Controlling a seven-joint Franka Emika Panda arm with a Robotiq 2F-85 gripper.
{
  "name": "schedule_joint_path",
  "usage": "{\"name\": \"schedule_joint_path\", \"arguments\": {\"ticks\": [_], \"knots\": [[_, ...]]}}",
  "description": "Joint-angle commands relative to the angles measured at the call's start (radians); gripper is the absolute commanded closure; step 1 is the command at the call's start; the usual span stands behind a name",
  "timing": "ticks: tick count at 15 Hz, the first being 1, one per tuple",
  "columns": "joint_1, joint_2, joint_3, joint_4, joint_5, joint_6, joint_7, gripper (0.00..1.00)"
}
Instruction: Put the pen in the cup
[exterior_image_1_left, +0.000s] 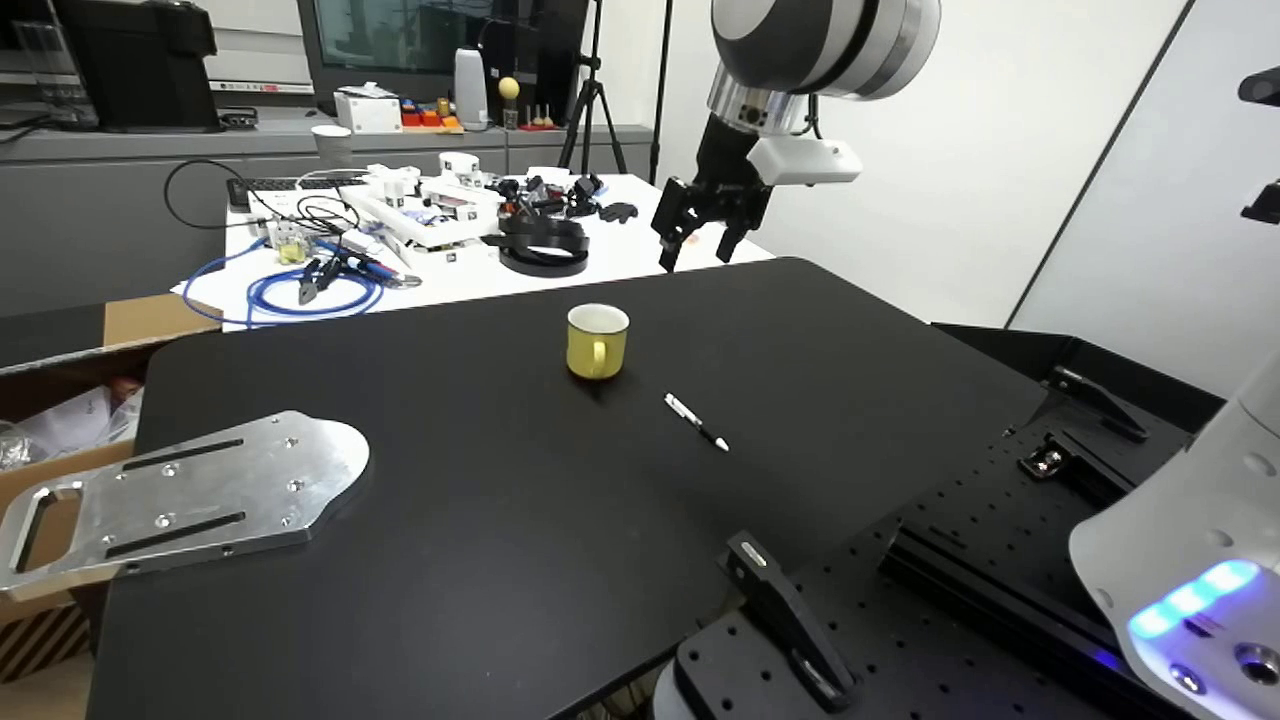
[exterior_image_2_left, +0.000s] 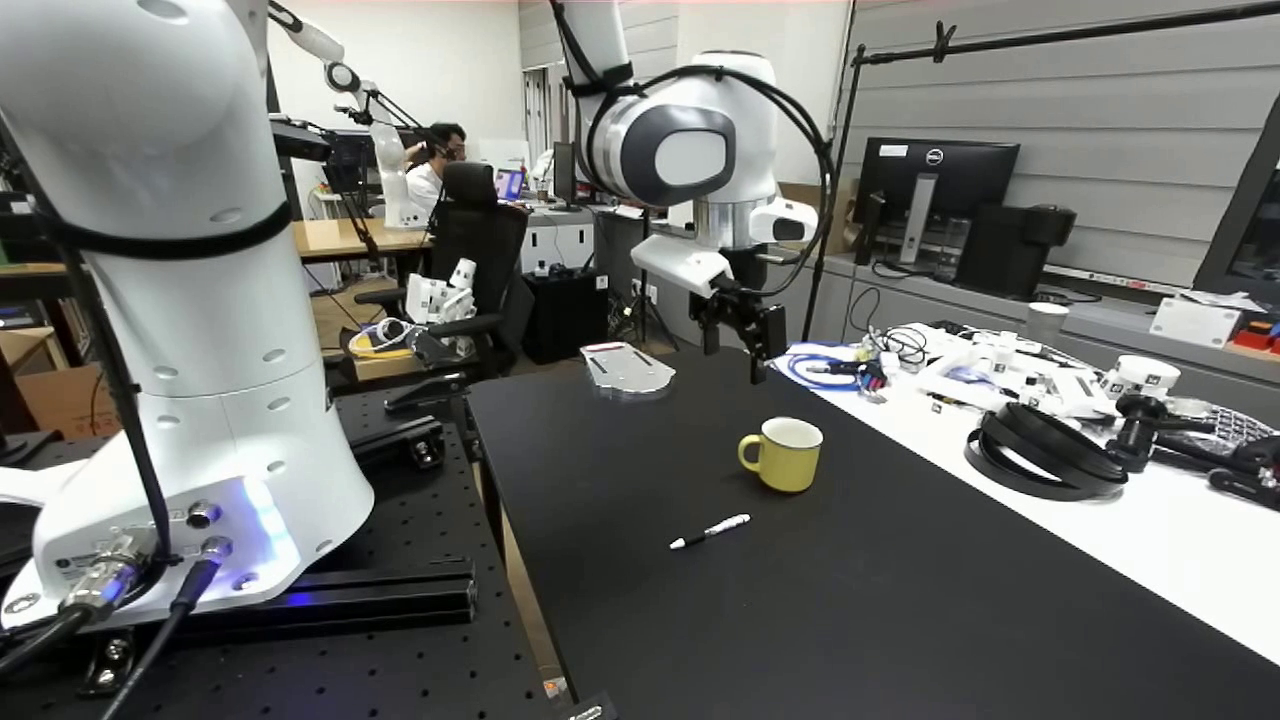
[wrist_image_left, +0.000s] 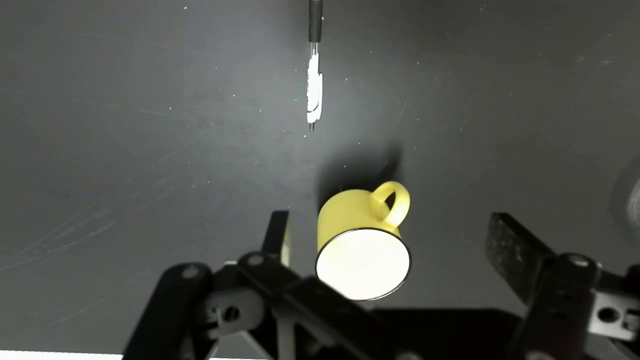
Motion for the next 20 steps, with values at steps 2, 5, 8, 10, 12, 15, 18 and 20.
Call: {"name": "schedule_joint_path", "arguments": {"ticks": [2,5,8,10,12,15,18,20], "knots": [[-0.025,0.122,0.023,0.017,-0.047,0.07,0.057,0.0],[-0.003,0.233,0.011,0.021,-0.07,0.164,0.087,0.0],[-0.011,0.338,0.019,0.035,-0.071,0.259,0.106,0.0],[-0.004,0.405,0.001,0.054,-0.072,0.314,0.114,0.0],[-0.019,0.47,0.0,0.085,-0.077,0.349,0.11,0.0],[-0.048,0.559,0.007,0.156,-0.083,0.351,0.108,0.0],[-0.077,0.639,0.023,0.234,-0.09,0.335,0.11,0.0],[-0.091,0.683,0.034,0.275,-0.095,0.328,0.112,0.0]]}}
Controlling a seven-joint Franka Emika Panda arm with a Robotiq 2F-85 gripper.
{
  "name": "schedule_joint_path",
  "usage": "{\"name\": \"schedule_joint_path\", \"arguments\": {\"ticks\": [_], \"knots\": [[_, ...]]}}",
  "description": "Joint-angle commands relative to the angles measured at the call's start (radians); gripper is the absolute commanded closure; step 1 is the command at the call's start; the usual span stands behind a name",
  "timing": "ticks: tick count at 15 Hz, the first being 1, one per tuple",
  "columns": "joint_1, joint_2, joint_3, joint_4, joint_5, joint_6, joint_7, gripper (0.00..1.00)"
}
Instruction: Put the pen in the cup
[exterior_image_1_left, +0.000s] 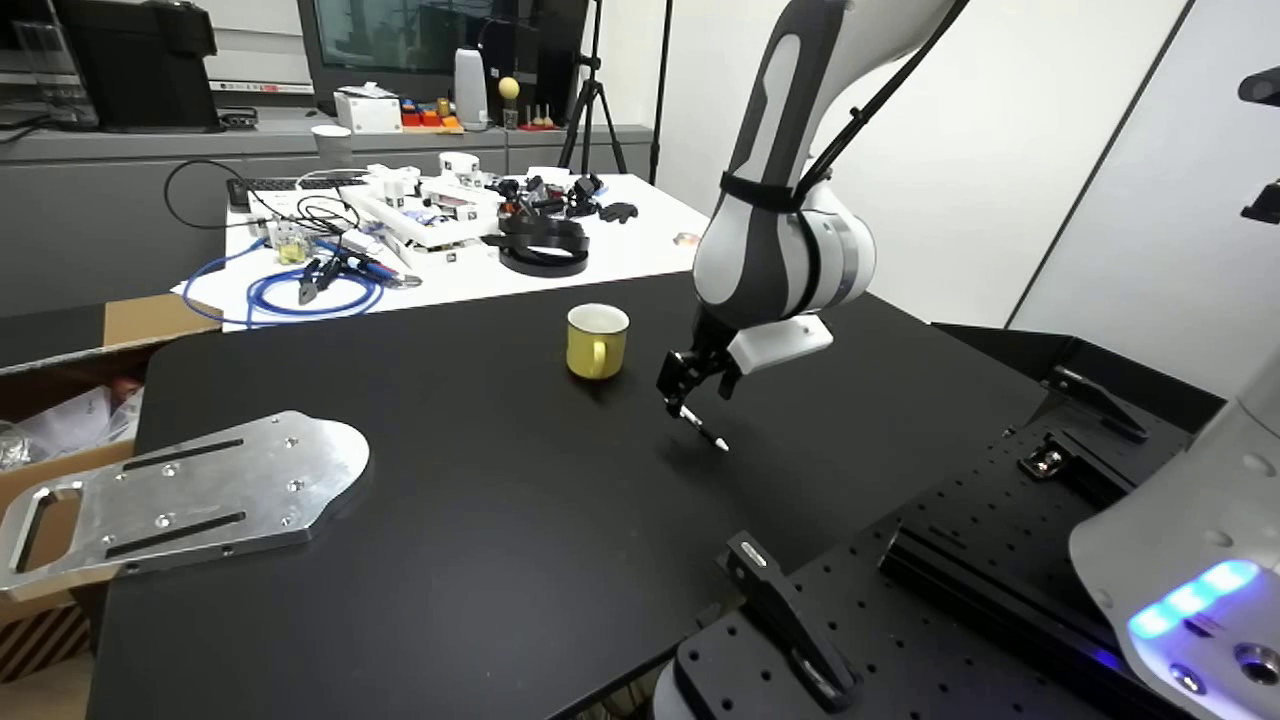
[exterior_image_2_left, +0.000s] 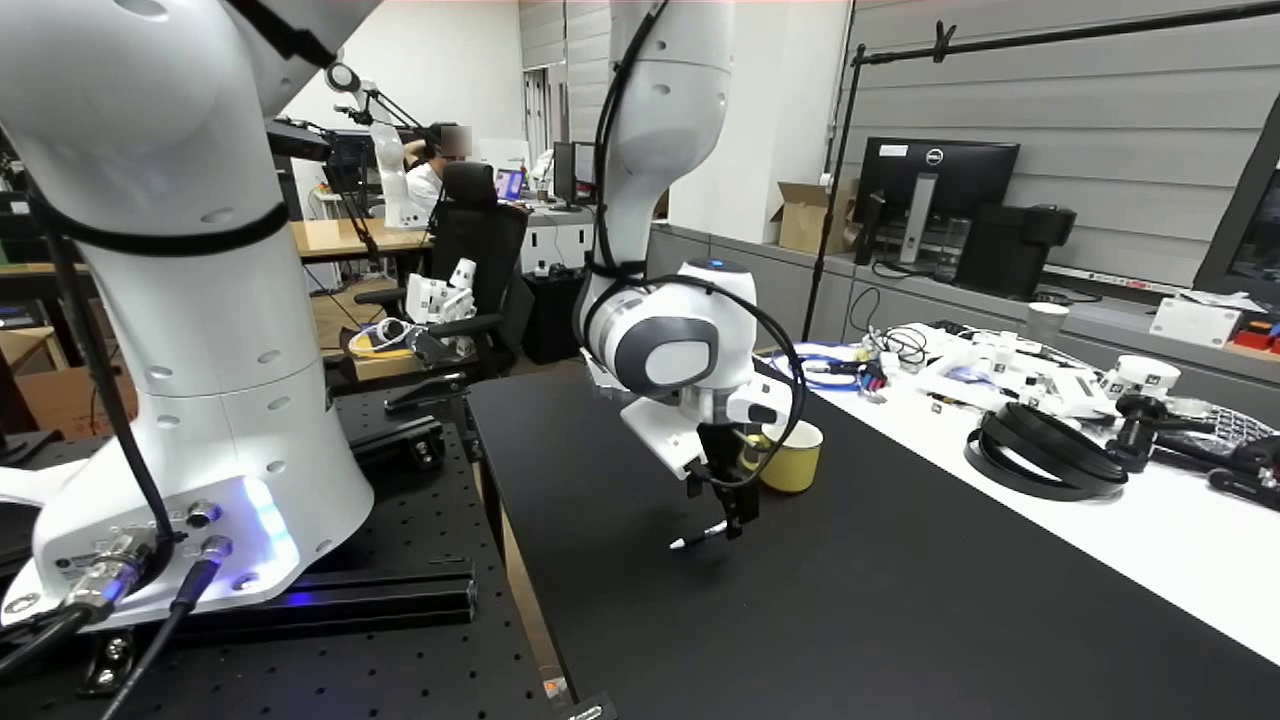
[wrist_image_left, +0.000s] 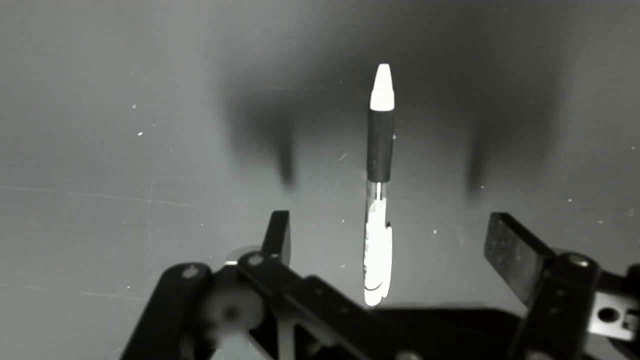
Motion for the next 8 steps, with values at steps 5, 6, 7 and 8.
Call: {"name": "schedule_joint_path", "arguments": {"ticks": [5,6,7,8], "knots": [[-0.02,0.152,0.02,0.144,-0.019,0.0,0.047,0.33],[-0.016,0.15,0.017,0.147,-0.017,0.0,0.049,0.39],[-0.016,0.146,0.018,0.148,-0.017,-0.002,0.049,0.46],[-0.016,0.139,0.017,0.149,-0.016,-0.007,0.052,0.54]]}}
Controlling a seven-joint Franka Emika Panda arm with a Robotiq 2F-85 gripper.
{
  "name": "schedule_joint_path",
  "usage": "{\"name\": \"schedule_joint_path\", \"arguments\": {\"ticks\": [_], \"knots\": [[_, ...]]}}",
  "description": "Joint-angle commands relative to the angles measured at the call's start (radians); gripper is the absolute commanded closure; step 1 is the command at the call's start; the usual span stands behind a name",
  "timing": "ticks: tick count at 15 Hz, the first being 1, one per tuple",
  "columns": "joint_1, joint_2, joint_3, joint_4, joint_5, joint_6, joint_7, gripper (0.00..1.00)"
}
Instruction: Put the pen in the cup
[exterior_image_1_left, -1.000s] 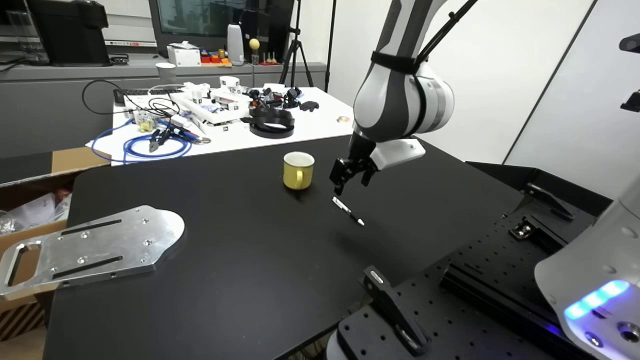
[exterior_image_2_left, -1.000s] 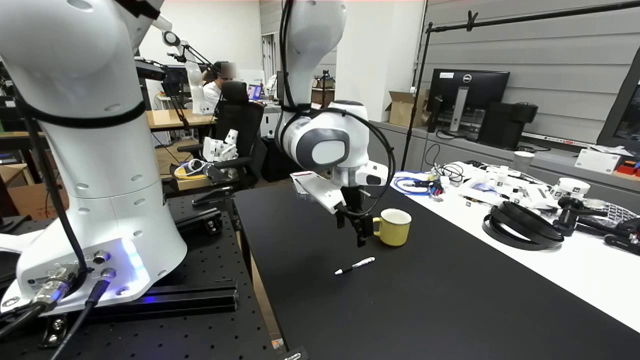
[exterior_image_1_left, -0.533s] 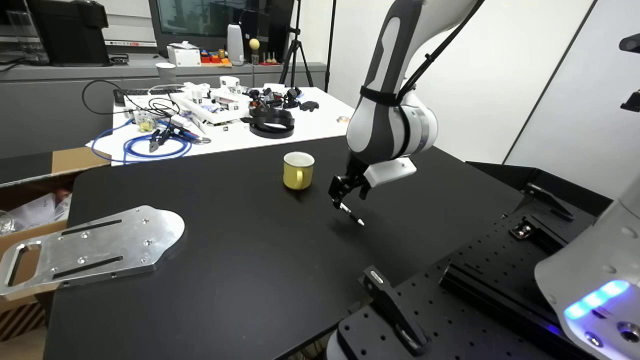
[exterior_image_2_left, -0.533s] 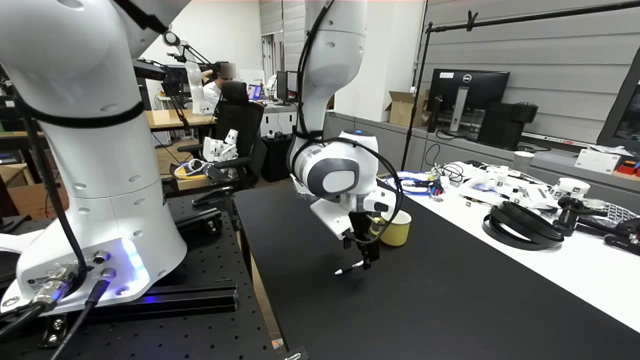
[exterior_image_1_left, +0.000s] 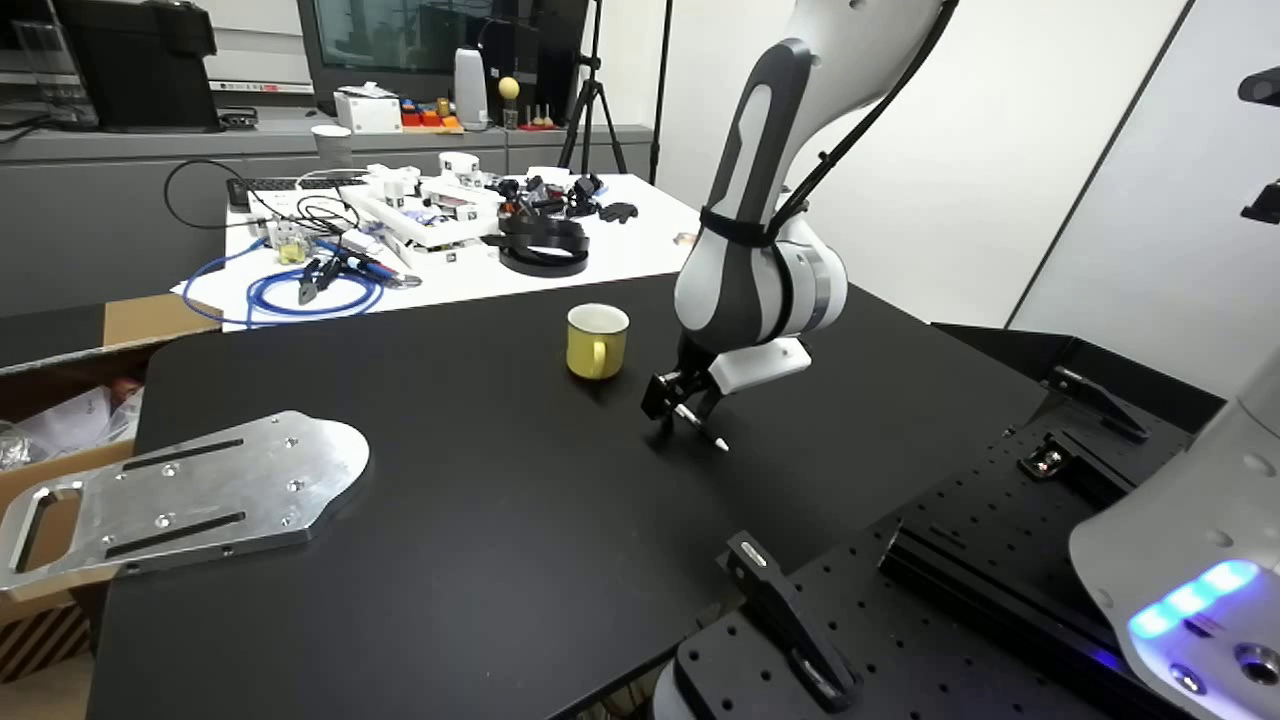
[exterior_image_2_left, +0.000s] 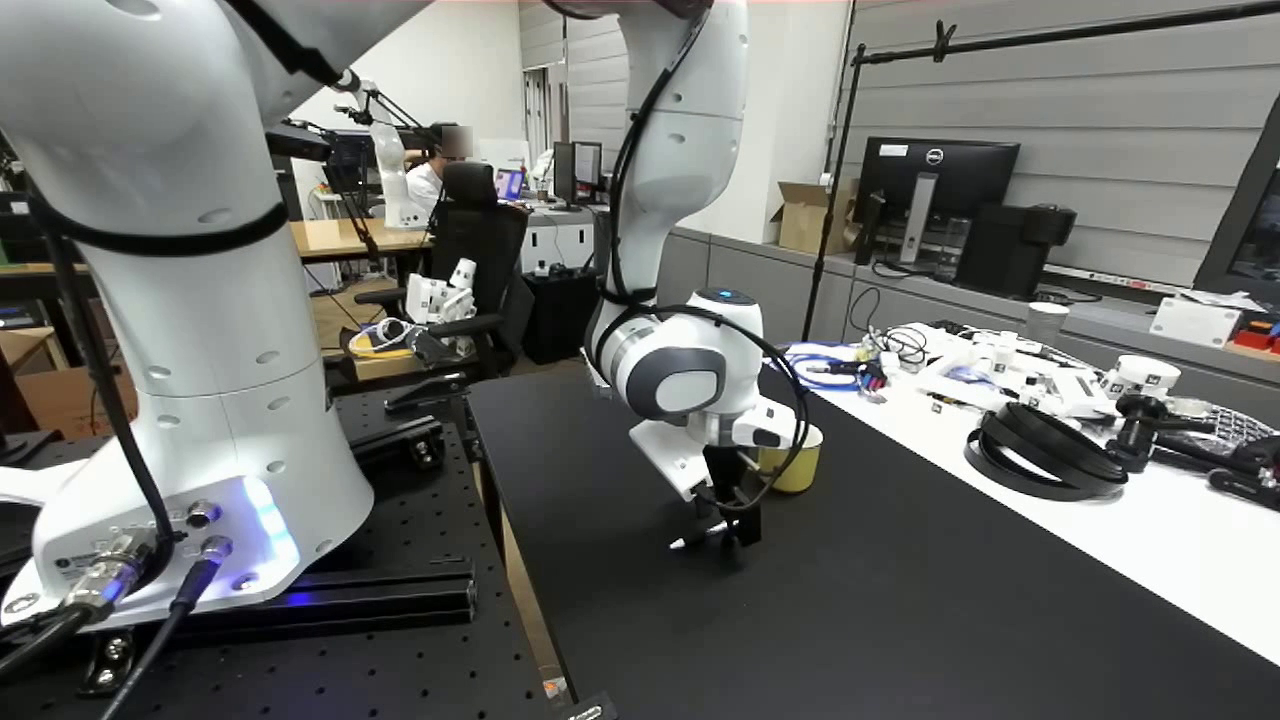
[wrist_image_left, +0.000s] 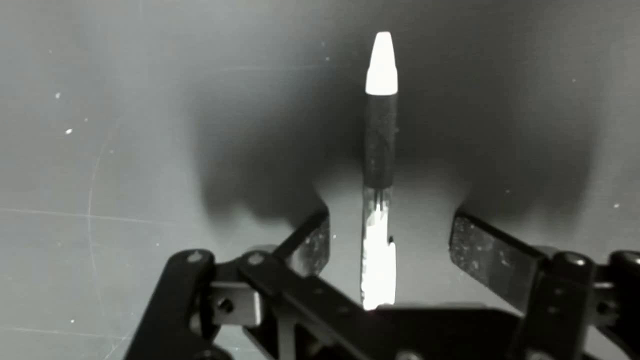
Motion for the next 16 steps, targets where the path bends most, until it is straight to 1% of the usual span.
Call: {"name": "schedule_joint_path", "arguments": {"ticks": [1,2,4,5,6,7,8,9,10,16], "knots": [[0.002,0.02,-0.003,0.037,-0.014,-0.009,0.049,0.6],[0.003,0.015,-0.004,0.037,-0.014,-0.009,0.051,0.69],[0.008,0.002,-0.008,0.031,-0.014,-0.008,0.052,0.81],[0.012,-0.006,-0.013,0.026,-0.013,-0.01,0.053,0.89],[0.015,-0.012,-0.016,0.022,-0.012,-0.01,0.053,0.95],[0.023,-0.021,-0.023,0.016,-0.01,-0.008,0.053,0.99],[0.03,-0.032,-0.029,0.009,-0.009,-0.005,0.054,0.96],[0.034,-0.039,-0.034,0.004,-0.009,-0.006,0.054,0.99],[0.041,-0.049,-0.042,-0.001,-0.007,-0.007,0.055,1.0],[0.085,-0.112,-0.099,-0.02,0.0,-0.03,0.061,1.0]]}}
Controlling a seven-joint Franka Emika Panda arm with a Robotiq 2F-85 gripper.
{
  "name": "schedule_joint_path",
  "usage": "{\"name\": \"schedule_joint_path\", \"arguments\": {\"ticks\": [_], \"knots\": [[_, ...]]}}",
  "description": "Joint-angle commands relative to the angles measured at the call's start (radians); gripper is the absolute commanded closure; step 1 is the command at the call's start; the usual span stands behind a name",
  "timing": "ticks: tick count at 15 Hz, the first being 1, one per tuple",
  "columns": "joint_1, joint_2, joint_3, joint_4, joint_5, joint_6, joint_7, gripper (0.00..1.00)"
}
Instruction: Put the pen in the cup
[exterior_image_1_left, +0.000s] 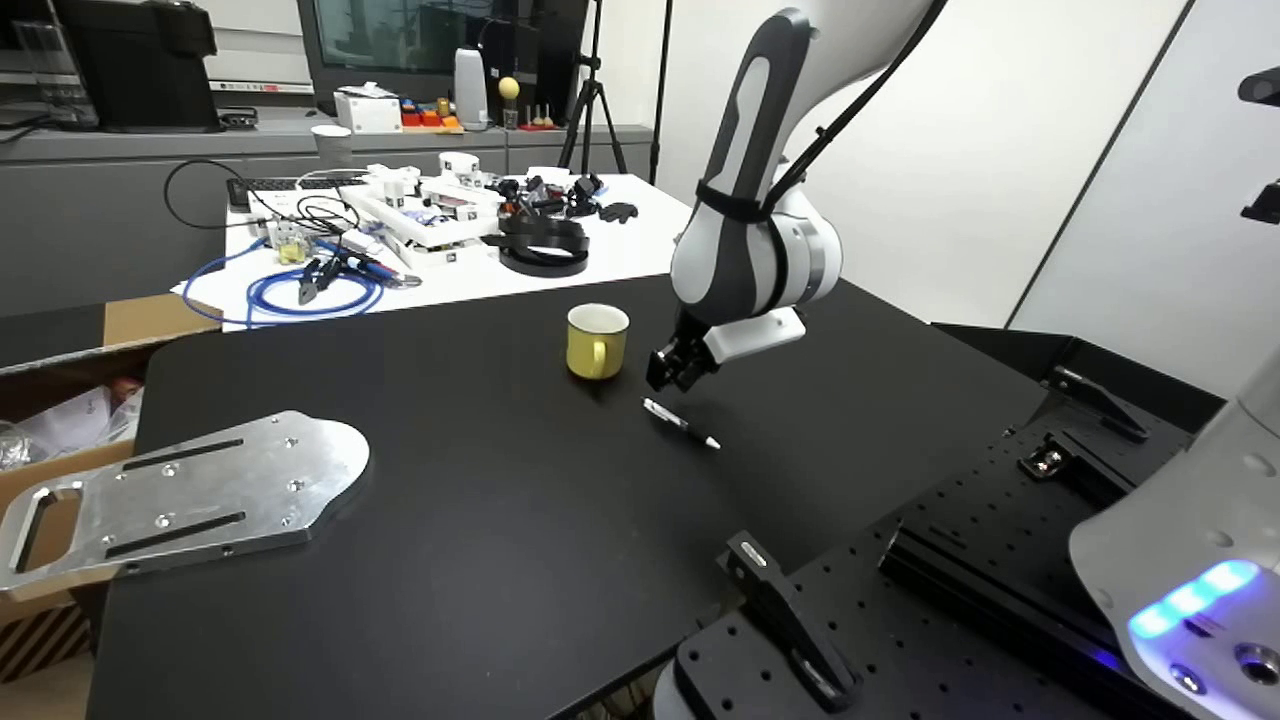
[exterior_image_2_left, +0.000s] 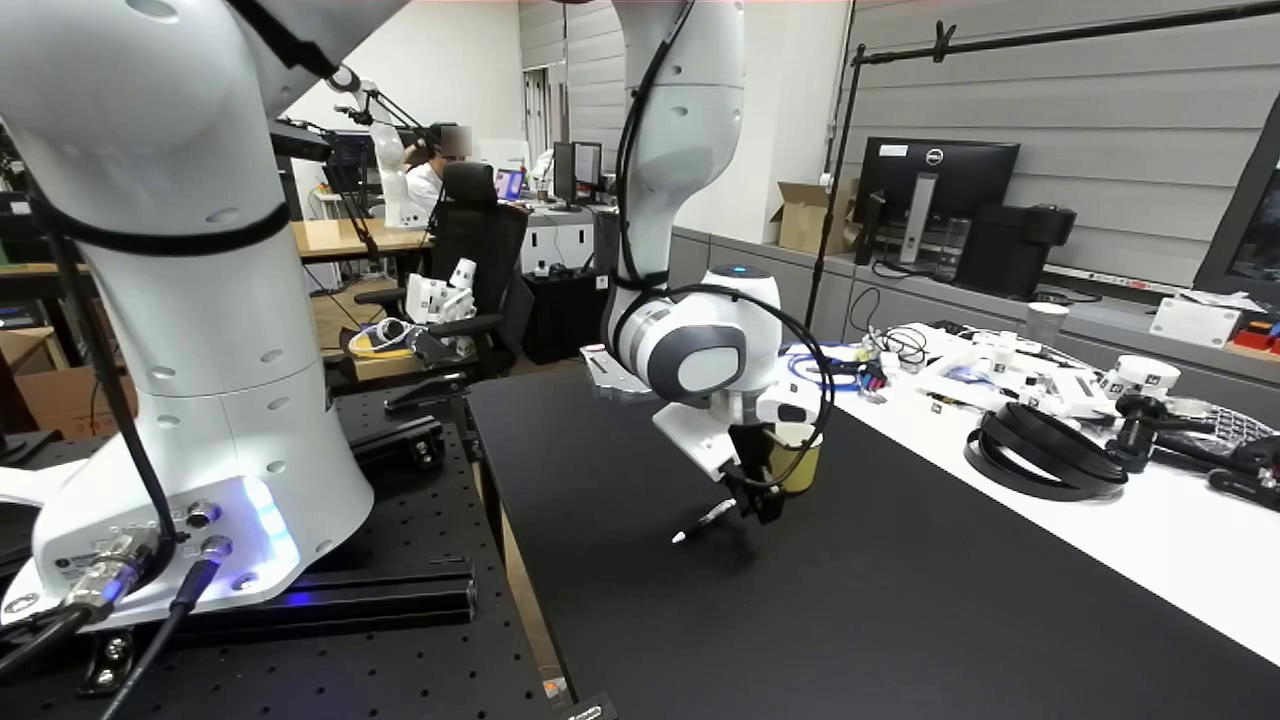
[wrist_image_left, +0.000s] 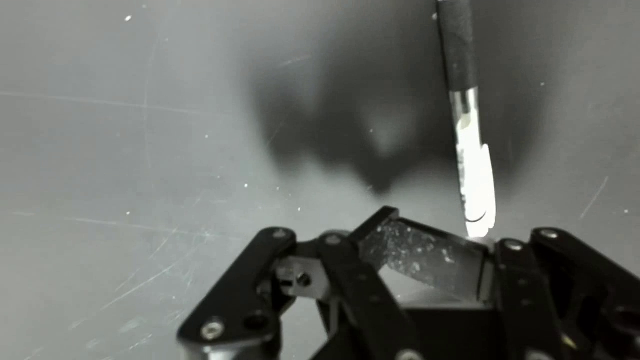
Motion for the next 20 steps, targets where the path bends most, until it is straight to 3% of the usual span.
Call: {"name": "schedule_joint_path", "arguments": {"ticks": [1,3,8,13,20], "knots": [[0.035,-0.069,-0.041,-0.037,-0.008,-0.044,0.04,0.75],[0.032,-0.094,-0.038,-0.04,-0.008,-0.104,0.046,0.68],[0.001,-0.154,0.039,-0.061,-0.012,-0.234,0.052,0.33],[-0.018,-0.15,0.109,-0.098,-0.014,-0.201,0.035,0.01],[-0.019,-0.128,0.097,-0.114,-0.029,-0.193,0.024,0.0]]}}
